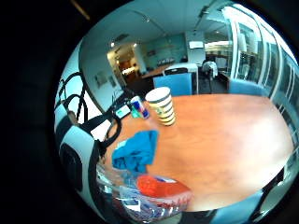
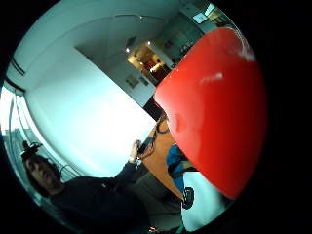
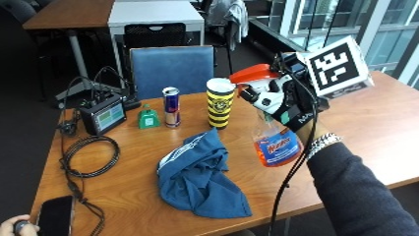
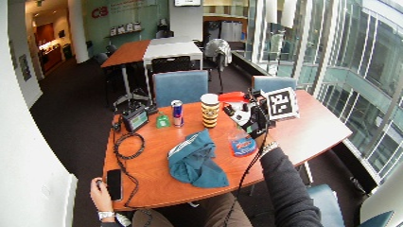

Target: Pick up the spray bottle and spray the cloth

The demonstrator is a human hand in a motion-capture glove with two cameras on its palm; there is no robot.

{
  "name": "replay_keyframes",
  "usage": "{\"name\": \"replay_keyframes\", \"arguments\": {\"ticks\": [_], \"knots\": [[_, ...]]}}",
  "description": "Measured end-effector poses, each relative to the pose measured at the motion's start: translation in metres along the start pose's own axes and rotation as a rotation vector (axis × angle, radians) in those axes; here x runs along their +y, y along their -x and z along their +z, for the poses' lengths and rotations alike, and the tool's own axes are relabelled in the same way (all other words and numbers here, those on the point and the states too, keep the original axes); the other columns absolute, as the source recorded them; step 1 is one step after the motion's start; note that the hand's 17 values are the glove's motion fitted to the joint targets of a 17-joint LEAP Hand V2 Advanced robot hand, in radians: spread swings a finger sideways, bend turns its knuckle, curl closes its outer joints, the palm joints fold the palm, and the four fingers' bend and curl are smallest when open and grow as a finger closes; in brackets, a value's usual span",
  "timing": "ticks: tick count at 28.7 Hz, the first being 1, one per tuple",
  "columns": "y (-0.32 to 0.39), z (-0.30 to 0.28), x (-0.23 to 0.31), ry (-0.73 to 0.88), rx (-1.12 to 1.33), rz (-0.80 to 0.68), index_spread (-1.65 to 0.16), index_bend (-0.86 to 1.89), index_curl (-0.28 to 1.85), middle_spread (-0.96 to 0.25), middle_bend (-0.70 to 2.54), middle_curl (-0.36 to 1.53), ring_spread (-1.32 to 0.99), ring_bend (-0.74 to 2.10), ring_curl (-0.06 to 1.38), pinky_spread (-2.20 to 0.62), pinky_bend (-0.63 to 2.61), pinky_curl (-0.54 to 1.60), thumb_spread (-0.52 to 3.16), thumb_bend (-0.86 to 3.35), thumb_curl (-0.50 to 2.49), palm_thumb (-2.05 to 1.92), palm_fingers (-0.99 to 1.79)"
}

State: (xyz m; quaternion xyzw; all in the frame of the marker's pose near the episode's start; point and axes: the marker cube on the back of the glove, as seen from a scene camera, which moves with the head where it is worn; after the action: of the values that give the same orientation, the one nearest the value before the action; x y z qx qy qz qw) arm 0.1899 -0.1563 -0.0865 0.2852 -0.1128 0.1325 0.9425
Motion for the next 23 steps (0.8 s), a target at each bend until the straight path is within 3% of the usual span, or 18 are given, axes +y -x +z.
{"name": "replay_keyframes", "arguments": {"ticks": [5, 12, 23], "knots": [[0.022, -0.001, -0.020, 0.236, 0.137, -0.152, -0.27, 0.20, 0.46, -0.18, 0.56, 0.48, -0.21, 0.69, 0.44, -0.34, 0.52, 0.40, 0.85, -0.03, 0.50, 0.80, 1.41], [0.044, 0.023, -0.026, 0.499, 0.560, -0.331, -0.27, 0.20, 0.47, -0.17, 0.56, 0.48, -0.20, 0.69, 0.44, -0.34, 0.52, 0.41, 0.81, -0.03, 0.51, 0.80, 1.41], [0.063, 0.074, 0.008, 0.755, 0.777, -0.494, -0.27, 0.19, 0.49, -0.18, 0.56, 0.48, -0.20, 0.70, 0.44, -0.34, 0.52, 0.41, 0.76, -0.03, 0.54, 0.80, 1.41]]}}
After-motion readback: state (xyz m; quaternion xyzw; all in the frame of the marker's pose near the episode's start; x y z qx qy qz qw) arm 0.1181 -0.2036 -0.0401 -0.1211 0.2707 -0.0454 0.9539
